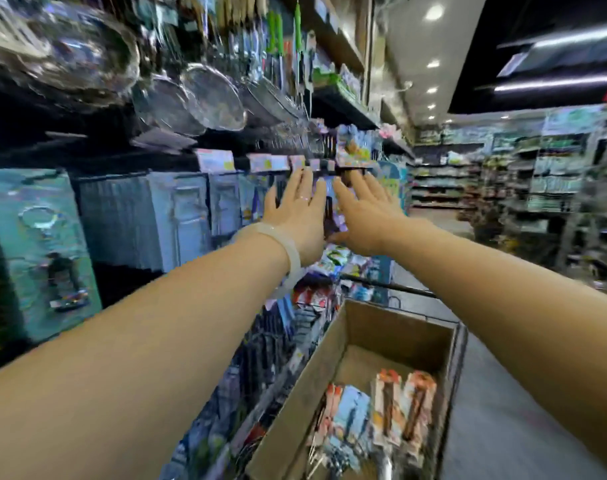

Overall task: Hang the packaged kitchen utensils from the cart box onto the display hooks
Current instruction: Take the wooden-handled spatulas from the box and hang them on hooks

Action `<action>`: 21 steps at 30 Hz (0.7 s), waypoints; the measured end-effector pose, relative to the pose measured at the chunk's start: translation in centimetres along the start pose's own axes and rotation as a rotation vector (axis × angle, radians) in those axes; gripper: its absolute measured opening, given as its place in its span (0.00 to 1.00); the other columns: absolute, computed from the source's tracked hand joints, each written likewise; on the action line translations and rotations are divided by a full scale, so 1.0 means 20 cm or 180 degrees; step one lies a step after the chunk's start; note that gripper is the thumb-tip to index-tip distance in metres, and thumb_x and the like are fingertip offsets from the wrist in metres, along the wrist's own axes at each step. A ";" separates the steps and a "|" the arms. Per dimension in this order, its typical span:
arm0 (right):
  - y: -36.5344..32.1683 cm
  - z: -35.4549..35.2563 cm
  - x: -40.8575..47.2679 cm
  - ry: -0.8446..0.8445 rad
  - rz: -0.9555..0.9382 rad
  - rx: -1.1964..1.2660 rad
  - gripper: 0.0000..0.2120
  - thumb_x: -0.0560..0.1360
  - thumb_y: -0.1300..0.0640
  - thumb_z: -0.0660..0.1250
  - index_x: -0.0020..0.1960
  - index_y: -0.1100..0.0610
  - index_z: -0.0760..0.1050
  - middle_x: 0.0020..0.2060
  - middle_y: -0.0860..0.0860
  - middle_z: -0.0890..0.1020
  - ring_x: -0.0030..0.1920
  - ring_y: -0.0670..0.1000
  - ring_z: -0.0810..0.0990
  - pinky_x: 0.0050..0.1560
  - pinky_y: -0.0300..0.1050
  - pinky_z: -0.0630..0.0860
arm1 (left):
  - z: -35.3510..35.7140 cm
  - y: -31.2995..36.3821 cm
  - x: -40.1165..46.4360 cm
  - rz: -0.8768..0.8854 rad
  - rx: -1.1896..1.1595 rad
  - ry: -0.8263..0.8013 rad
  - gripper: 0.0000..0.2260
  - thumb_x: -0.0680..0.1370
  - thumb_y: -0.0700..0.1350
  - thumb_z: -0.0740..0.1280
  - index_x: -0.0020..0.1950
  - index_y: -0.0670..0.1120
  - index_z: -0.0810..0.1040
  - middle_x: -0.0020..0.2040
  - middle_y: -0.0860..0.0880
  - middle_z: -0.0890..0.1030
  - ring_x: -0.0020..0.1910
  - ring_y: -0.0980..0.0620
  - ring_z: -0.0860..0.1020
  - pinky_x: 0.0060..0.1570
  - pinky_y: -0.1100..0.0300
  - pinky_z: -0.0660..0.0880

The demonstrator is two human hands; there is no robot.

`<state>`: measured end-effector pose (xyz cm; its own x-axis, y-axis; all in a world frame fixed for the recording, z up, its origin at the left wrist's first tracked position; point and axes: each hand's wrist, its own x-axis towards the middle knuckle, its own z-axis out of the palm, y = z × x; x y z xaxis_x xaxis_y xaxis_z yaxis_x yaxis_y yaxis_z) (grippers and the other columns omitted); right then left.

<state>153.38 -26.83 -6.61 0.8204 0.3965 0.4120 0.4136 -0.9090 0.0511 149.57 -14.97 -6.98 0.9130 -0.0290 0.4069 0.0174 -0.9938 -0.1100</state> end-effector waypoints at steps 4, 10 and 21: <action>0.27 0.34 -0.02 -0.0292 0.0164 0.0016 0.43 0.75 0.44 0.64 0.77 0.54 0.39 0.77 0.56 0.40 0.76 0.59 0.39 0.75 0.59 0.46 | 0.34 0.20 0.11 0.0100 -0.0192 -0.0276 0.38 0.79 0.52 0.60 0.76 0.46 0.36 0.77 0.47 0.35 0.76 0.48 0.35 0.74 0.45 0.41; 0.48 0.96 -0.12 -0.1081 0.0456 0.0225 0.43 0.75 0.47 0.65 0.77 0.54 0.39 0.76 0.58 0.41 0.76 0.60 0.40 0.76 0.59 0.46 | 0.96 0.38 0.12 0.0263 -0.0340 -0.1085 0.39 0.78 0.52 0.62 0.76 0.46 0.36 0.77 0.47 0.35 0.76 0.48 0.35 0.75 0.44 0.42; 0.58 1.82 -0.24 -0.1934 0.1307 0.0398 0.41 0.75 0.46 0.64 0.77 0.54 0.41 0.77 0.58 0.43 0.77 0.59 0.42 0.76 0.57 0.47 | 1.86 0.46 0.13 0.1176 -0.0487 -0.1885 0.37 0.79 0.49 0.61 0.77 0.46 0.38 0.78 0.47 0.37 0.77 0.48 0.37 0.74 0.46 0.43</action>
<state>168.54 -34.60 -41.07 0.9774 0.0620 -0.2019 0.0387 -0.9923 -0.1175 167.28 -20.10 -40.68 0.9169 -0.3465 -0.1980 -0.3534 -0.9355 0.0005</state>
